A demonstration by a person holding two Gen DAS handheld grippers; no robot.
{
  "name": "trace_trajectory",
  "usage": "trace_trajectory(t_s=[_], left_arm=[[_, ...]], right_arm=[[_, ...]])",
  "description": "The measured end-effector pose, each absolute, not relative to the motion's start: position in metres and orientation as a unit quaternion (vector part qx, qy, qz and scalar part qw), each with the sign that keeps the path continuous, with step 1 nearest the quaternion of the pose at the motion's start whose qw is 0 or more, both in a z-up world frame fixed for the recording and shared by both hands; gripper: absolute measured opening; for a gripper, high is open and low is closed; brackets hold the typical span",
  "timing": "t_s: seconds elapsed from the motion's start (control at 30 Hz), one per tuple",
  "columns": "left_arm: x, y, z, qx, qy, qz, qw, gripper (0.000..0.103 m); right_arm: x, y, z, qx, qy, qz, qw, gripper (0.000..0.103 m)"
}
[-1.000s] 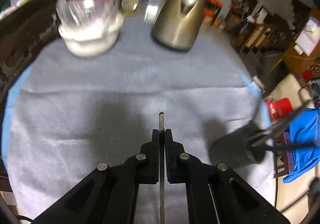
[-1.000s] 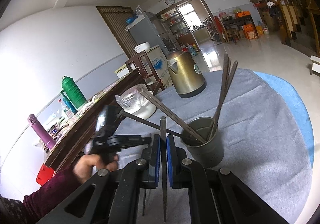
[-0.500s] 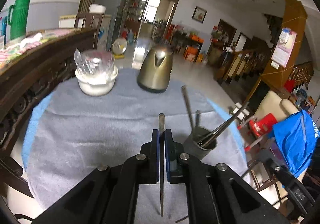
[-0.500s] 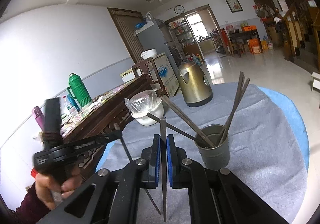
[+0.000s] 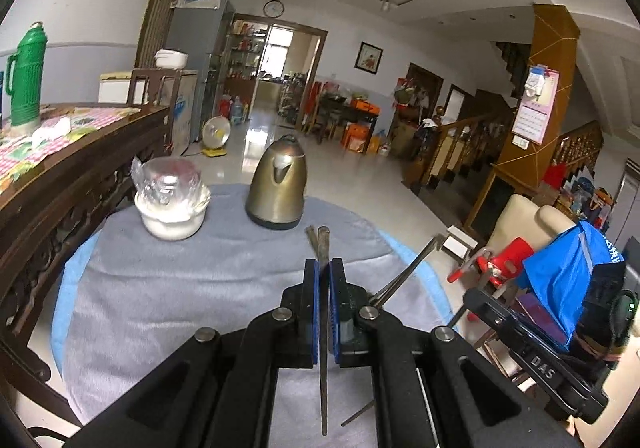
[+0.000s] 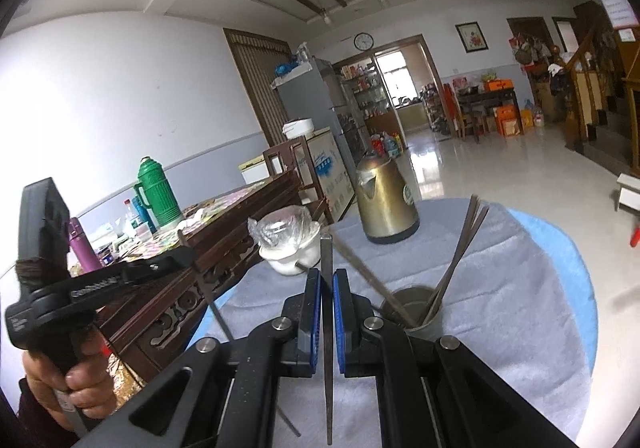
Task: Organize utensils
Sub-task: 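Lift the chopstick with the right tool and release it into the cup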
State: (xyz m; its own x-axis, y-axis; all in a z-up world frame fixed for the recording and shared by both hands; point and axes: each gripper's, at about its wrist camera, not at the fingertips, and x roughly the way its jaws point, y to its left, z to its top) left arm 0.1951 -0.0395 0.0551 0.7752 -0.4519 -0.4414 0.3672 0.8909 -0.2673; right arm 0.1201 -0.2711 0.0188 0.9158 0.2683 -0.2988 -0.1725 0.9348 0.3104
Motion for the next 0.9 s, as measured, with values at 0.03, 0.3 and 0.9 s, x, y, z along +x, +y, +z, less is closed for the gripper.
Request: trace_trajectory(t_s=[0.03,0.3,0.9], left_arm=[[0.196,-0.043,0.059,-0.08,0.253,-0.221,0.939,0.005],[0.203,-0.066,0.089,-0.074,0.223,-0.235,0.943,0.005],[0.245,-0.124,0.097,-0.082,0.149,-0.203,0.964,0.005]], right_arm=[[0.122,-0.275,0.022,0.139,0.168,0.111,0.97,0.007],[0.13,-0.297,0.048,0.133,0.134,0.092,0.978,0.007],[0.174,-0.331,0.061,0.152,0.065,0.009,0.986,0.007]])
